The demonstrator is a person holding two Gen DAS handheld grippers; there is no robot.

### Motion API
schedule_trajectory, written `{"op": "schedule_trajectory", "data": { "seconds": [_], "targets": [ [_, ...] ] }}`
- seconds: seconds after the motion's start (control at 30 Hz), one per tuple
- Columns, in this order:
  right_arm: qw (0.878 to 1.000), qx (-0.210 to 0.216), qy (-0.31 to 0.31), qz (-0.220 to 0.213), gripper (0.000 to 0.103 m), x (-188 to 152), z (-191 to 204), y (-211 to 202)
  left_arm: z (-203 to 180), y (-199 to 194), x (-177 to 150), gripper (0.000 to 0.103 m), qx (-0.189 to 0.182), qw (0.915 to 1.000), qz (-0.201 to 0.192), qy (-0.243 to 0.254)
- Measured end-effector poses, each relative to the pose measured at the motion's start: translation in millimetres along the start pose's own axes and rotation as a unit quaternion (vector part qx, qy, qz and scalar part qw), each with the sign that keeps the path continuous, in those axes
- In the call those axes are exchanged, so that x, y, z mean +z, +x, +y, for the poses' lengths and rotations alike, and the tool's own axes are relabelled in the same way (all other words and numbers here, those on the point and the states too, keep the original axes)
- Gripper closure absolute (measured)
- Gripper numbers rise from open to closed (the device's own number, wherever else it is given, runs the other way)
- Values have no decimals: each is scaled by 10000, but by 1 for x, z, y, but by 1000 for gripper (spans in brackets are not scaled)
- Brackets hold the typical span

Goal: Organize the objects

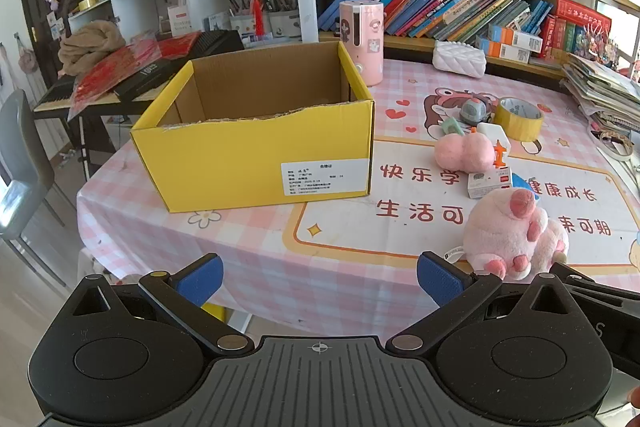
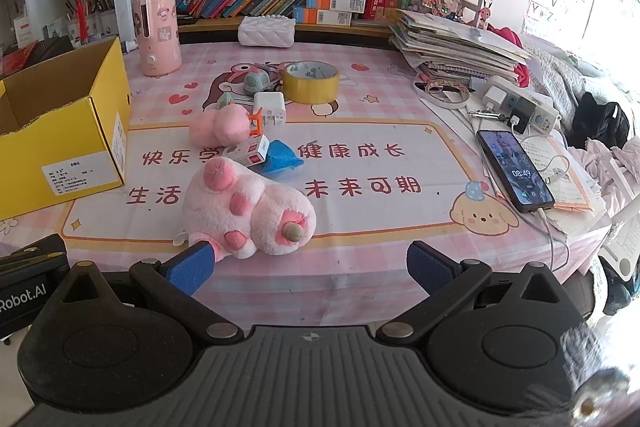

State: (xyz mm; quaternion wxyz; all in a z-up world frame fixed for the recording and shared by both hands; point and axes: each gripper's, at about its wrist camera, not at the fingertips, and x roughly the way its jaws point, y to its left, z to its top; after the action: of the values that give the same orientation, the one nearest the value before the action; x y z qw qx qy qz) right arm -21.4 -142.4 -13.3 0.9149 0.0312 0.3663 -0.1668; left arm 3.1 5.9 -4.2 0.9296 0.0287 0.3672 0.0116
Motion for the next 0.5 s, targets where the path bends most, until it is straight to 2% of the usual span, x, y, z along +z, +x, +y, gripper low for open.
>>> {"op": "schedule_trajectory", "data": {
  "seconds": [0.5],
  "targets": [
    [10000, 7, 1, 4, 0, 0, 0, 0, -1, 0, -1, 0, 12, 10000, 12, 32]
  ]
}}
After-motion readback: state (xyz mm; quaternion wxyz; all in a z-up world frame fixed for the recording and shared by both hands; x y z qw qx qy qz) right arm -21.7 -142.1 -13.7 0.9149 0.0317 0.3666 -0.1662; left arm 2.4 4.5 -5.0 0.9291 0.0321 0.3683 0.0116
